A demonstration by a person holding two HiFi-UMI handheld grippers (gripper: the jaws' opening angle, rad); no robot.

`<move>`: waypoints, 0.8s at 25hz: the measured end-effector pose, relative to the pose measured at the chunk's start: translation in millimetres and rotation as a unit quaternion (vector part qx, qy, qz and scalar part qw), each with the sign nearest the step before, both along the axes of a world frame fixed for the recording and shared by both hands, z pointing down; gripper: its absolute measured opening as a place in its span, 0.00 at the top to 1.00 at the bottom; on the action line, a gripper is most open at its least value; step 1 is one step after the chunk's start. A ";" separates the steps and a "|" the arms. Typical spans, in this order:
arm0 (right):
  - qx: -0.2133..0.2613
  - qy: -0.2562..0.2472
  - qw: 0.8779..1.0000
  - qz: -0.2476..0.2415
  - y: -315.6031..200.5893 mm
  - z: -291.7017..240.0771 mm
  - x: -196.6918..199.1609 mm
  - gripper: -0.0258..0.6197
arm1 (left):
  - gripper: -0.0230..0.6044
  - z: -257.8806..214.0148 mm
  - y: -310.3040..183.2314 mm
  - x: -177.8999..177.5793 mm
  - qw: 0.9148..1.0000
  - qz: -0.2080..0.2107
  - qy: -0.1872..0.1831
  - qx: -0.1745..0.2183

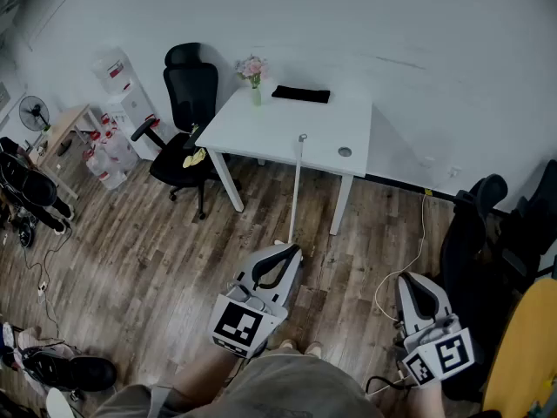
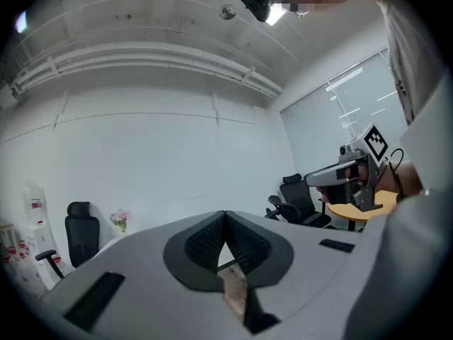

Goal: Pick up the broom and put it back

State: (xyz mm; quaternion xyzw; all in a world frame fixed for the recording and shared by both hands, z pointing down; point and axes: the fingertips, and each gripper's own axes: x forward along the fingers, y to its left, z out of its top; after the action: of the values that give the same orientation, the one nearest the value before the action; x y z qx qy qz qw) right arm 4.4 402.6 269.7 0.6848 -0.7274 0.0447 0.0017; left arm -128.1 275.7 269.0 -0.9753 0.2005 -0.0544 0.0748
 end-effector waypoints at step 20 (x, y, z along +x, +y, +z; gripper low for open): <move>0.009 -0.017 0.999 -0.033 -5.0 10.8 24.3 0.91 | 0.56 -24.7 -19.0 -0.1 0.995 -0.085 0.057 0.020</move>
State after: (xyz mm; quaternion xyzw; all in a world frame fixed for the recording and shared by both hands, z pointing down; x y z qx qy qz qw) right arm 28.6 397.6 280.6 0.6596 -0.7499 0.0492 -0.0153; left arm -128.2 256.7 244.4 -0.9545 0.2880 -0.0006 0.0775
